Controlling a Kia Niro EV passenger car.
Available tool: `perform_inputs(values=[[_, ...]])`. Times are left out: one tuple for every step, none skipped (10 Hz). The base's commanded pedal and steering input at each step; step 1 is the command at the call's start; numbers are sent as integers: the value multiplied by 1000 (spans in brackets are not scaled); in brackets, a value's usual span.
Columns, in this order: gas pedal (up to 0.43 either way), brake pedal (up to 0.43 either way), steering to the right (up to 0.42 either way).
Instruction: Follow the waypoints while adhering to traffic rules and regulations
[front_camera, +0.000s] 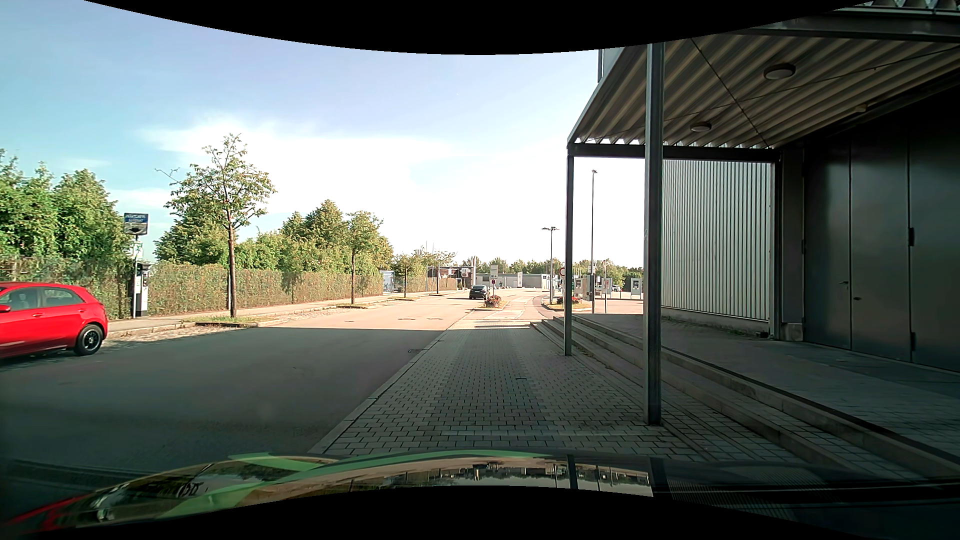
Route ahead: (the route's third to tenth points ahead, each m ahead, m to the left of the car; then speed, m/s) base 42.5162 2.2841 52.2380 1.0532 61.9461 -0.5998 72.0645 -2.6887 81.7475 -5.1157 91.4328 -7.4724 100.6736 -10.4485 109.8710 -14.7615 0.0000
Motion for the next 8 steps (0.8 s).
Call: perform_inputs(values=[[0, 268, -67], [0, 268, -68], [0, 268, -67], [0, 268, -67], [0, 268, -68], [0, 268, -68], [0, 268, -67], [0, 268, -68]])
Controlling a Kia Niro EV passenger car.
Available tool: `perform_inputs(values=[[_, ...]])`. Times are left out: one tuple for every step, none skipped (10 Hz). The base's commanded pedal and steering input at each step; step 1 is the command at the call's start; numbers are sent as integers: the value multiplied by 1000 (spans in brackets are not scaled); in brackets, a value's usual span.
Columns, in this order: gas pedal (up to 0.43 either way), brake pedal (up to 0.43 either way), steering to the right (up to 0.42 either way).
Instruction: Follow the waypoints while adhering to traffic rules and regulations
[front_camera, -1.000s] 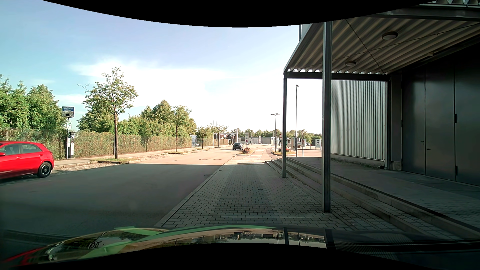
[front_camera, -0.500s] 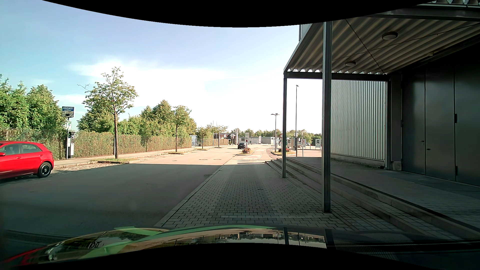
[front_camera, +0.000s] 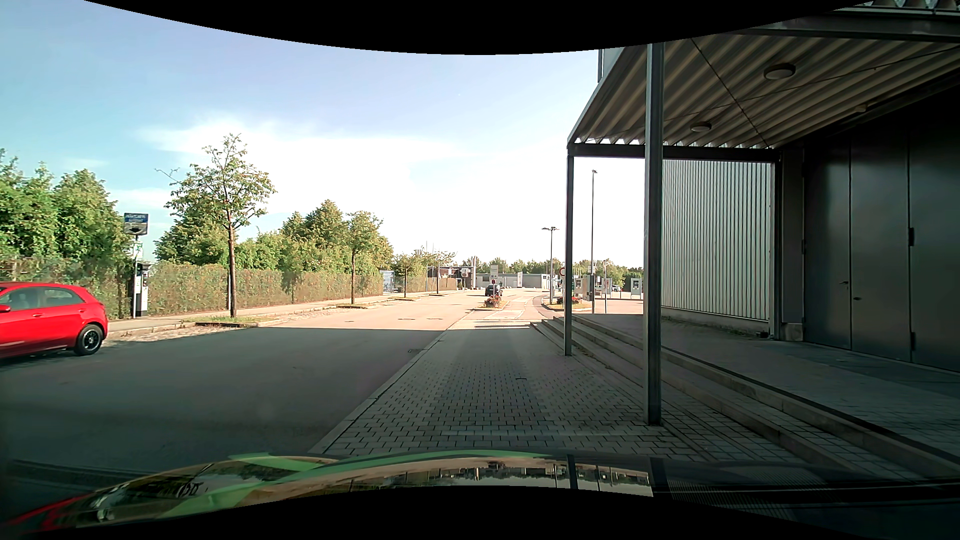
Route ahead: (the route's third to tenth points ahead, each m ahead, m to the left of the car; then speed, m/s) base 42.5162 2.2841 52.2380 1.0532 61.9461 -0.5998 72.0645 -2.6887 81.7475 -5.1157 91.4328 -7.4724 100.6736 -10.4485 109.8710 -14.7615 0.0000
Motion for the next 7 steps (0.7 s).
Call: perform_inputs(values=[[0, 268, -67], [0, 268, -67], [0, 268, -68], [0, 268, -68], [0, 268, -68], [0, 268, -67], [0, 268, -68]])
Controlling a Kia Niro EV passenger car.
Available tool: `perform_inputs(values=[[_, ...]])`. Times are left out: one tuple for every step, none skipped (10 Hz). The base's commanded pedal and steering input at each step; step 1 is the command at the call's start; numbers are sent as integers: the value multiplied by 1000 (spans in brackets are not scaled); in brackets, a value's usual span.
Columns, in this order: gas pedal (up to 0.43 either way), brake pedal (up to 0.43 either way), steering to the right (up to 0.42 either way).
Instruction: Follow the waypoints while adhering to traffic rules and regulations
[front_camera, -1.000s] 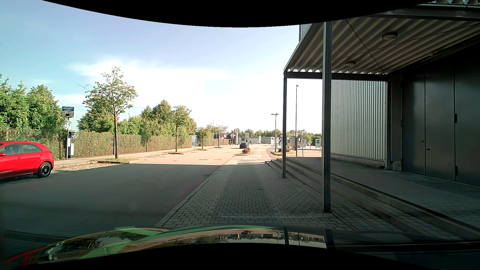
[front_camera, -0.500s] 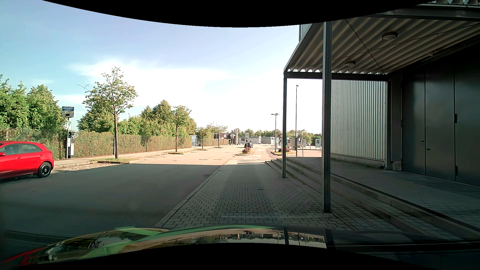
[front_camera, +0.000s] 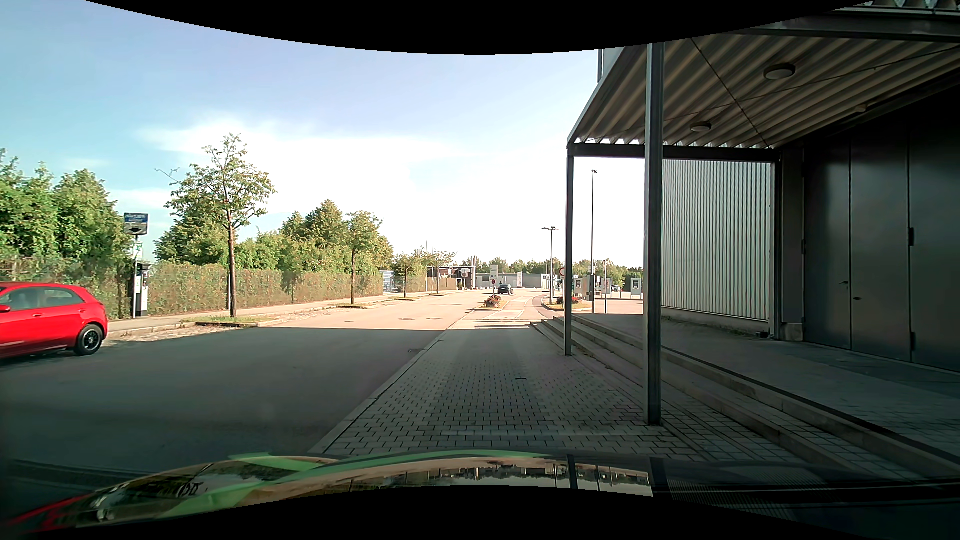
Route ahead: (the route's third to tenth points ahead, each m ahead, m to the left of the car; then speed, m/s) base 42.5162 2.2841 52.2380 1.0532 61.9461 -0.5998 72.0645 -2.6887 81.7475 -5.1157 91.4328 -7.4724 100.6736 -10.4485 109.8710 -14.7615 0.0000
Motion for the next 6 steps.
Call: perform_inputs(values=[[0, 268, -67], [0, 268, -67], [0, 268, -68], [0, 268, -67], [0, 268, -68], [0, 268, -68]])
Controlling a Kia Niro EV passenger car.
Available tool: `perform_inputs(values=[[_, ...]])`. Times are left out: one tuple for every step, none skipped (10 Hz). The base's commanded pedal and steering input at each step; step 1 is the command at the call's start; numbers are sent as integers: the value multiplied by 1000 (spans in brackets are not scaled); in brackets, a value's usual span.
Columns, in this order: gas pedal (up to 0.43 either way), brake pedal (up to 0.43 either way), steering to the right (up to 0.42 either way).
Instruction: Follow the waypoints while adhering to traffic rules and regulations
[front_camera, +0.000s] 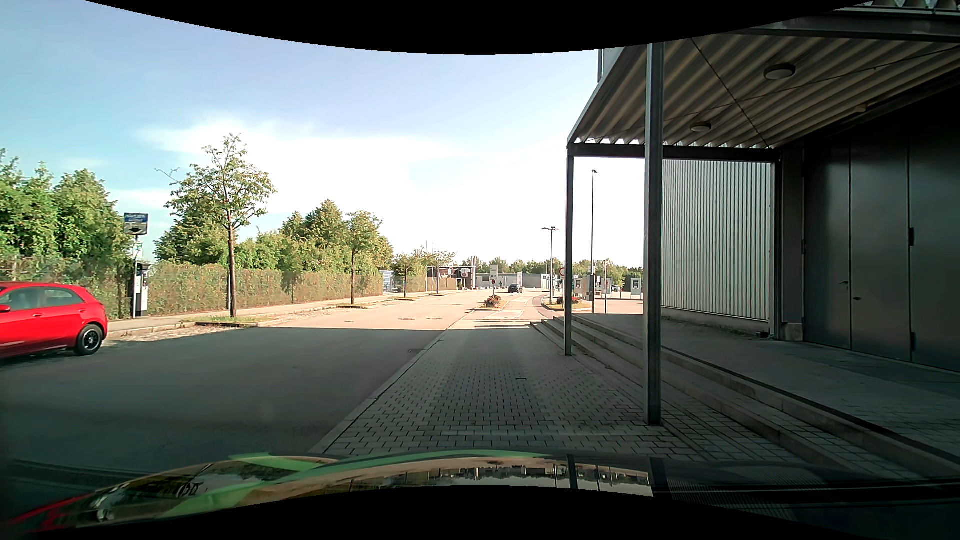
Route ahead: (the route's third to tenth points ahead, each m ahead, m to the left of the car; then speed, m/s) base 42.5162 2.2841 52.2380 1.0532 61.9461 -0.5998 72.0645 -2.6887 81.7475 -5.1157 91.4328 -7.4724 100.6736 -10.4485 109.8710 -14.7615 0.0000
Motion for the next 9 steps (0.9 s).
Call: perform_inputs(values=[[0, 268, -68], [0, 268, -67], [0, 268, -68], [0, 268, -67], [0, 268, -68], [0, 268, -68], [0, 268, -68], [0, 268, -67], [0, 268, -68]])
